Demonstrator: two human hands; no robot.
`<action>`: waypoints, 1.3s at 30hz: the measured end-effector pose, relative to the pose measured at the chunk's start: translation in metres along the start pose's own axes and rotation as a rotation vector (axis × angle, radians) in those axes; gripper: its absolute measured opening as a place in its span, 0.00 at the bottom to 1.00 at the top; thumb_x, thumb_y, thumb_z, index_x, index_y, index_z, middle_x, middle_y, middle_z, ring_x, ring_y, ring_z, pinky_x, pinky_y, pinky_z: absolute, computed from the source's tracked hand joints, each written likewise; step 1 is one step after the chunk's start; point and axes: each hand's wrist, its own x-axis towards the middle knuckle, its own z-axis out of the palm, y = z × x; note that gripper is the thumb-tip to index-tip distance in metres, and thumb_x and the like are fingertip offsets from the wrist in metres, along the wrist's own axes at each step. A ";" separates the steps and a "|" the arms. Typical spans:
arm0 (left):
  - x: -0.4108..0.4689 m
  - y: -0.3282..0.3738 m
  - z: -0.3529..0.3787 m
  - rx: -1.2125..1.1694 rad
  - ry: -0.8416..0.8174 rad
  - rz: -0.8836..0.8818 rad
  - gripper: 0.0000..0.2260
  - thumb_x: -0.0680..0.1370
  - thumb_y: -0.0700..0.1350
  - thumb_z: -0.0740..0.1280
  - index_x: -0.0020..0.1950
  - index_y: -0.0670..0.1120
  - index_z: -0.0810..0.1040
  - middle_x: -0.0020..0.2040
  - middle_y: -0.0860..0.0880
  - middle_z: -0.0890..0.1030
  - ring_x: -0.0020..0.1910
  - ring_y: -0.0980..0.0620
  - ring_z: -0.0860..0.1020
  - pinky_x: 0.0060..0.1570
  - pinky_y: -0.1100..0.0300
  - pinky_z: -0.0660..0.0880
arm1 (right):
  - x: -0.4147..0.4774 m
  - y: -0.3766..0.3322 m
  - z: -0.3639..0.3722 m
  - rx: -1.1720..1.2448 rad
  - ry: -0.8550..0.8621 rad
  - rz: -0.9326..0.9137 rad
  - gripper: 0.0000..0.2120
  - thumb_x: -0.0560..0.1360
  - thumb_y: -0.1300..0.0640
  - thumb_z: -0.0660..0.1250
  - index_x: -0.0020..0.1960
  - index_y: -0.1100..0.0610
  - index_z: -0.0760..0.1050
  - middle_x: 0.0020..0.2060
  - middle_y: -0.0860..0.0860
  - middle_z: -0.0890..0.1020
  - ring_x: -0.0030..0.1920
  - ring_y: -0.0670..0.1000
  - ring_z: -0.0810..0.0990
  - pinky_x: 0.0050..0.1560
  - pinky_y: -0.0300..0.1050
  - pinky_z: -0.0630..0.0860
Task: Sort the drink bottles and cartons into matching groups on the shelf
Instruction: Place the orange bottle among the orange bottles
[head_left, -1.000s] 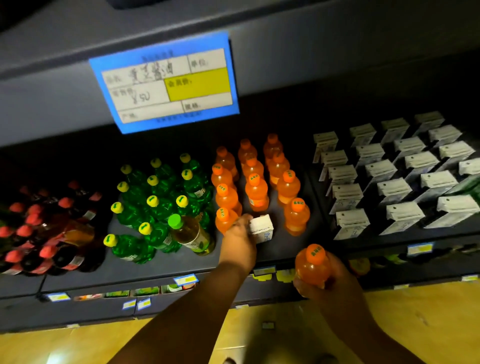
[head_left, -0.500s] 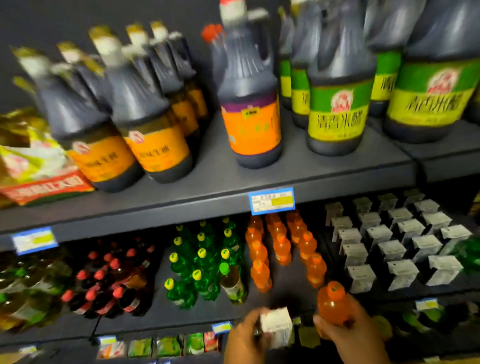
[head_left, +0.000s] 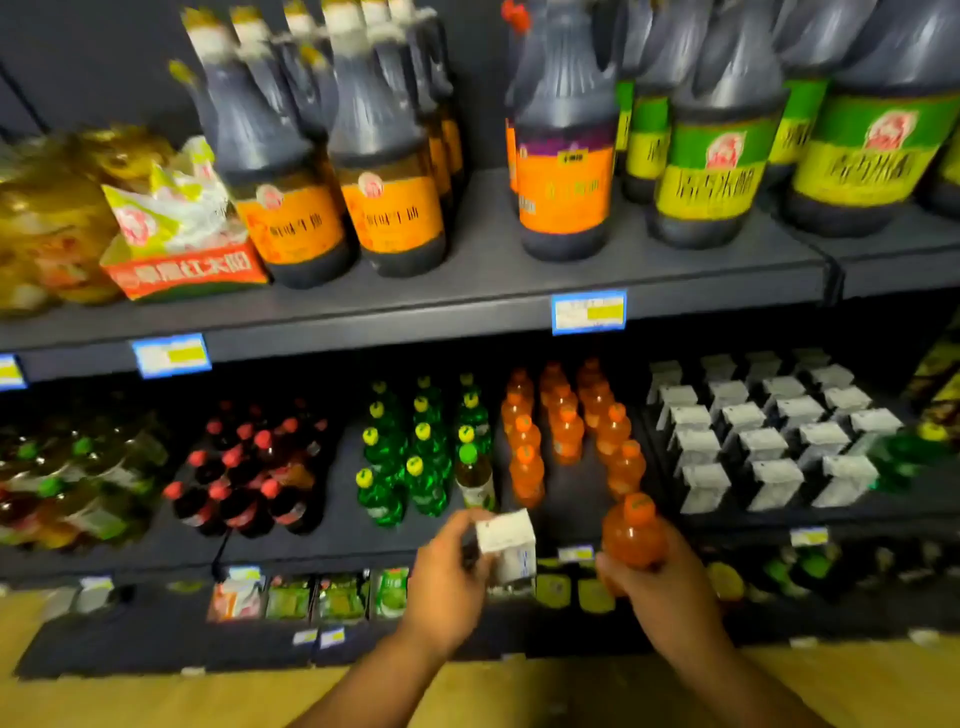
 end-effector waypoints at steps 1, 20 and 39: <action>-0.006 0.000 -0.001 -0.020 0.011 0.001 0.23 0.74 0.33 0.72 0.53 0.62 0.76 0.49 0.65 0.84 0.50 0.67 0.82 0.49 0.68 0.78 | -0.004 0.007 0.001 -0.026 -0.010 -0.029 0.23 0.63 0.60 0.82 0.55 0.49 0.79 0.44 0.45 0.85 0.45 0.48 0.84 0.45 0.44 0.76; -0.005 0.003 0.012 -0.090 0.018 -0.031 0.16 0.76 0.34 0.72 0.55 0.53 0.78 0.50 0.56 0.86 0.46 0.62 0.84 0.43 0.63 0.81 | 0.004 0.033 -0.004 -0.060 -0.030 -0.031 0.22 0.64 0.59 0.82 0.51 0.43 0.76 0.46 0.42 0.82 0.47 0.45 0.81 0.50 0.46 0.75; 0.028 -0.063 0.061 -0.195 0.083 -0.166 0.16 0.77 0.28 0.67 0.56 0.48 0.76 0.52 0.59 0.85 0.54 0.58 0.83 0.51 0.63 0.80 | 0.155 0.120 0.080 -0.189 0.054 -0.001 0.24 0.64 0.55 0.81 0.58 0.52 0.77 0.51 0.51 0.84 0.52 0.57 0.81 0.52 0.46 0.74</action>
